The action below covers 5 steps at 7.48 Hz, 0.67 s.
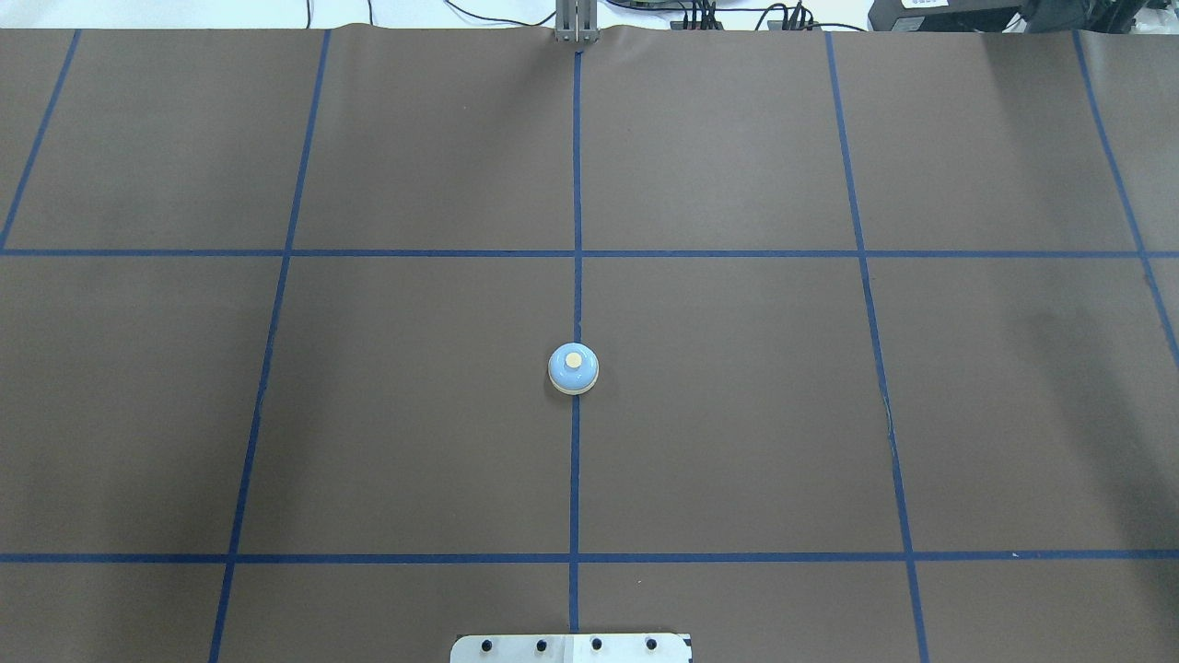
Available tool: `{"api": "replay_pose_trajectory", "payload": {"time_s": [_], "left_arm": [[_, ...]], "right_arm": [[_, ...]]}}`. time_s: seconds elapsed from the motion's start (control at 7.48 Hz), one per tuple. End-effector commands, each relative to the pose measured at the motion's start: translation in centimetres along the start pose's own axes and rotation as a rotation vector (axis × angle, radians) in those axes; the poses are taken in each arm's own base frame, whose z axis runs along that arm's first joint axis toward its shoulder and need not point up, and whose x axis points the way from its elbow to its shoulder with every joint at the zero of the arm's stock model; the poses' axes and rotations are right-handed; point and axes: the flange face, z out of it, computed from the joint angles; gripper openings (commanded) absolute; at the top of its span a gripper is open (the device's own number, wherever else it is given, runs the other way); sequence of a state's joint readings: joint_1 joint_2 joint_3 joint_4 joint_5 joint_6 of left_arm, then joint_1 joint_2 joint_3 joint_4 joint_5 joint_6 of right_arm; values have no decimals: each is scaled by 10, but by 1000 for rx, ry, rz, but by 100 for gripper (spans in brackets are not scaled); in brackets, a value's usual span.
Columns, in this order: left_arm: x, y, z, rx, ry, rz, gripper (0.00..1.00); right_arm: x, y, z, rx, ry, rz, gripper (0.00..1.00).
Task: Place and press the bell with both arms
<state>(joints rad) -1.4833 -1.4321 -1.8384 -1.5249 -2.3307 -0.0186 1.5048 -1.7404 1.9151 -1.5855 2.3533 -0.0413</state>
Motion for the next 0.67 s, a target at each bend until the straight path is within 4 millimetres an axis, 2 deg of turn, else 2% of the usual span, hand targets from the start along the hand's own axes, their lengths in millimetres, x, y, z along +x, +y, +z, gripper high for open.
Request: {"api": "replay_pose_trajectory", "payload": {"time_s": [0.0, 0.54], "left_arm": [[2, 0, -3, 8, 0, 7, 100], [0, 3, 0, 2, -1, 2, 100]], "right_arm": [[-1, 0, -1, 1, -3, 5, 100], [-4, 0, -3, 6, -3, 0, 100]]}}
